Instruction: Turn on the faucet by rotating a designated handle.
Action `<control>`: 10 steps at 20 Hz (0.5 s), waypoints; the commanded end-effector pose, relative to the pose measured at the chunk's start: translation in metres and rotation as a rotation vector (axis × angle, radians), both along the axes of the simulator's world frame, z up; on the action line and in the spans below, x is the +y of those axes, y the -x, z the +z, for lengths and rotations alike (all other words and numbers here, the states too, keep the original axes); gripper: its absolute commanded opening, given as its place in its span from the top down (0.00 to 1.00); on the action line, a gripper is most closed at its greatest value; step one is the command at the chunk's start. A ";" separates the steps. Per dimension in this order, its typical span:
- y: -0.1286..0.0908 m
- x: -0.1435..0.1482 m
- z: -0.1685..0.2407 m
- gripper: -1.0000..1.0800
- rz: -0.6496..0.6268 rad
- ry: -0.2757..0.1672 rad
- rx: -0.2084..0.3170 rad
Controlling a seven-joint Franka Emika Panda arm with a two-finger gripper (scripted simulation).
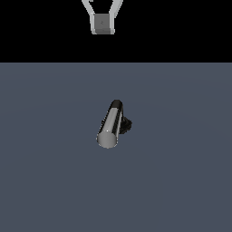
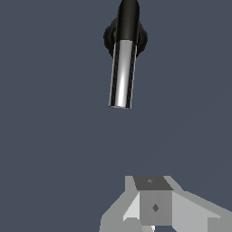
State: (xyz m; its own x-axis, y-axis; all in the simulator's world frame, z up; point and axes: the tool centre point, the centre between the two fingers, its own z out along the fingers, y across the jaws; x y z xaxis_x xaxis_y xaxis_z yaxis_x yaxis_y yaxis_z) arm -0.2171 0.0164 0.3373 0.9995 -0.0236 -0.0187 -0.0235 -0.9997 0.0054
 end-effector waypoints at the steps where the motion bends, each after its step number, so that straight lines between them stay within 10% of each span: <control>1: -0.006 0.005 -0.020 1.00 0.000 0.000 -0.002; 10: -0.026 0.021 -0.086 1.00 0.001 -0.003 -0.007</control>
